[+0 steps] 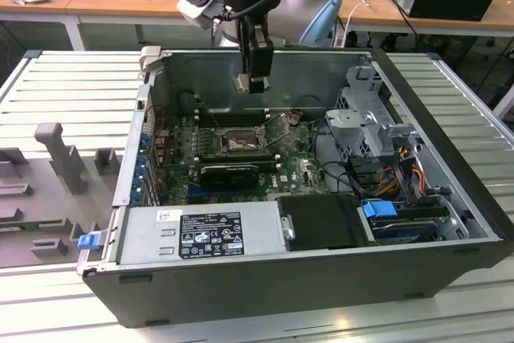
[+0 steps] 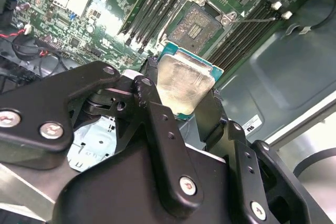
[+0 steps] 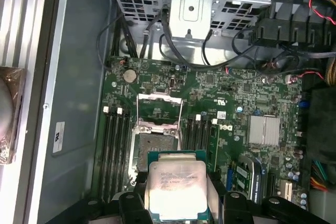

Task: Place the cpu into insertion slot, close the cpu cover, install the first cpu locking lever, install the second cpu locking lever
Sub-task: 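Place the cpu into insertion slot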

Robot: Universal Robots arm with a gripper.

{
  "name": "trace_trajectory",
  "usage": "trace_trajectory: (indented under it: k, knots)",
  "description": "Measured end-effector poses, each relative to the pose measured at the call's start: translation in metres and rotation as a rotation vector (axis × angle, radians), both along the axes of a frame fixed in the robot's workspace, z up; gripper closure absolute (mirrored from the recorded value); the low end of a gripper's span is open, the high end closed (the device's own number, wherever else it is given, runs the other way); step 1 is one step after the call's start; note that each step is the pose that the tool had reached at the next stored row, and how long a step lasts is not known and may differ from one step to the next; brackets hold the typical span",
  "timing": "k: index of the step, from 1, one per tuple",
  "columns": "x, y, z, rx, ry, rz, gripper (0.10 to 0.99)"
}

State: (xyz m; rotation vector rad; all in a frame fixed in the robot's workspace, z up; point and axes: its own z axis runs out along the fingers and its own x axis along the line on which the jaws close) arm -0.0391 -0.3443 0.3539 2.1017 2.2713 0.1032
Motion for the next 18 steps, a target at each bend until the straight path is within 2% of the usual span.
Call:
trace_trajectory:
  k: [18]
  knots:
    - [0.0000,0.0000,-0.0009,0.000,-0.0001,-0.182,0.561]
